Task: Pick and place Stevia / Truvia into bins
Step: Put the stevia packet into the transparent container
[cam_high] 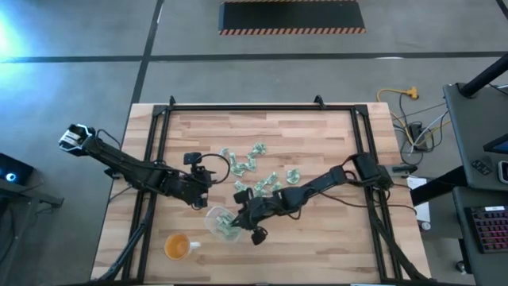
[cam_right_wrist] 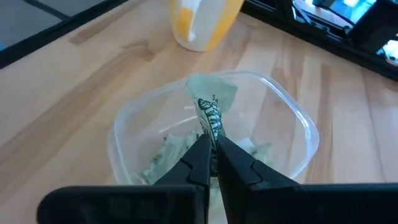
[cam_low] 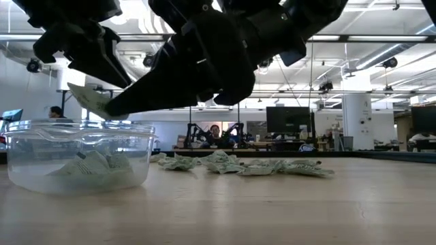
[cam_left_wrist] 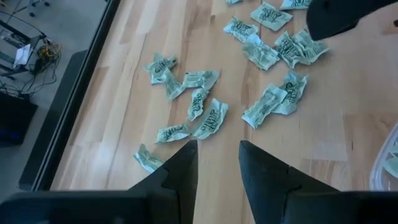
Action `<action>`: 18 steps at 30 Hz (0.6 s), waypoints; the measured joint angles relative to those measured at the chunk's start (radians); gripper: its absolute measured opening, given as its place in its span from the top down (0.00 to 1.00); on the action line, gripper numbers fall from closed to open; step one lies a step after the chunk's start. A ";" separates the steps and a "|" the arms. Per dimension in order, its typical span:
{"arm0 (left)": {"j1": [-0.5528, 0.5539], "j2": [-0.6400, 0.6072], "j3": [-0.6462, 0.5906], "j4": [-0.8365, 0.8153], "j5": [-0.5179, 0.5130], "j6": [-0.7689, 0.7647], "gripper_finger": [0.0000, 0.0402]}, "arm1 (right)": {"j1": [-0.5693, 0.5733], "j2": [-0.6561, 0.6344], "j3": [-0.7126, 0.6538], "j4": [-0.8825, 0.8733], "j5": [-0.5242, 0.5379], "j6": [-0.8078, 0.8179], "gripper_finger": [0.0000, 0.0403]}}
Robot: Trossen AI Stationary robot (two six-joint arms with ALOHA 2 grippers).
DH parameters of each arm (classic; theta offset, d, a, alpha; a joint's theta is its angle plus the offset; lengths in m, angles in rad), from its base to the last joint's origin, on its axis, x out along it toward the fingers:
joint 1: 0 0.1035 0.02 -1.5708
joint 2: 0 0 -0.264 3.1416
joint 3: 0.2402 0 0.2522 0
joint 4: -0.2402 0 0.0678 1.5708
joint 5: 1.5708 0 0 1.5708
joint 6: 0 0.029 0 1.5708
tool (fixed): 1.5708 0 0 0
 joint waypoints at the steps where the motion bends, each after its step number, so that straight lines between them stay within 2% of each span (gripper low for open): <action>1: 0.000 0.000 0.000 0.000 -0.001 0.000 0.75 | 0.000 -0.001 -0.004 -0.001 -0.001 -0.001 0.96; 5: 0.000 0.000 0.000 0.002 0.000 -0.001 0.75 | 0.001 -0.001 -0.009 -0.003 -0.003 -0.012 0.89; 11: 0.000 0.000 0.000 0.002 0.000 -0.001 0.75 | 0.001 -0.012 -0.008 -0.026 -0.004 -0.006 0.72; 18: 0.000 0.000 0.000 0.010 0.000 -0.002 0.75 | 0.001 -0.104 0.003 -0.338 0.000 0.014 0.63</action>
